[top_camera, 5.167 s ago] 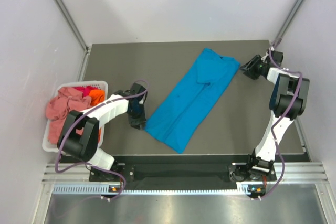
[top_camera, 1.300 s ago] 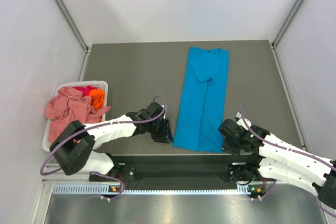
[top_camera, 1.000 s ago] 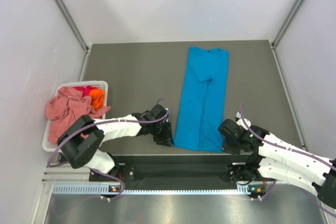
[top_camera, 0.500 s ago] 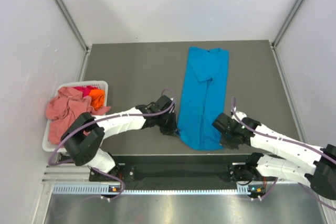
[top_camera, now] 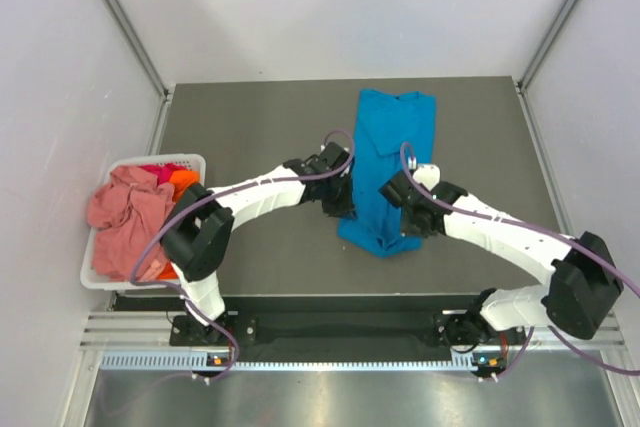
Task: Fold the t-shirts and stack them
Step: Fold the tshirt
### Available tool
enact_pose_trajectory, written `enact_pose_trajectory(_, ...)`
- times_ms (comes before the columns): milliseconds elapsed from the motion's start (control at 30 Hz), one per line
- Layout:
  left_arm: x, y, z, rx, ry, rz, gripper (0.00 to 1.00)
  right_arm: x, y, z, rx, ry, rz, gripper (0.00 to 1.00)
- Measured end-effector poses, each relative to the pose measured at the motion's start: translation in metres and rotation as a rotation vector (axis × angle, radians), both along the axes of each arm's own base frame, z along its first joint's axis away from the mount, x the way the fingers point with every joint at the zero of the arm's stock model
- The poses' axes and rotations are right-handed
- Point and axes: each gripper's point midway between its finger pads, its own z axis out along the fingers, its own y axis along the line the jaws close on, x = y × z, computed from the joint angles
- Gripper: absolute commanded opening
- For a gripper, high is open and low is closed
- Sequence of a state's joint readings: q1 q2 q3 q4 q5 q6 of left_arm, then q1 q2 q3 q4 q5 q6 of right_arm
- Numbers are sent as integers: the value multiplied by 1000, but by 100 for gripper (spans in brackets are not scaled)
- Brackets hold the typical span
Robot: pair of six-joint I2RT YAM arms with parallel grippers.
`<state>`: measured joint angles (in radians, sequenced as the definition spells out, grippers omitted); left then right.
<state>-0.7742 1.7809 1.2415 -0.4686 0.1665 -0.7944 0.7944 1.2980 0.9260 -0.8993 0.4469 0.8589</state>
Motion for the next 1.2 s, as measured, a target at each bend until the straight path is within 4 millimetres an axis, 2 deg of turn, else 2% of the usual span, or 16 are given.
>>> enact_pose_trajectory(267,73,-6,23,-37,-106,37,0,68,-17,26,-32,-111,6,0)
enact_pose_trajectory(533,138,-19,39,-127,-228,49,0,123,-25,22,-61,-139,10,0)
enact_pose_trajectory(767,175,-21,25,-185,-249,66,0,164,-40,15,-84,-126,-12,0)
enact_pose_trajectory(967,199,-19,11,-216,-258,82,0,194,-50,8,-92,-97,-13,0)
enact_pose_trajectory(1200,225,-25,13,-268,-289,102,0,218,-62,-2,-106,-60,-22,0)
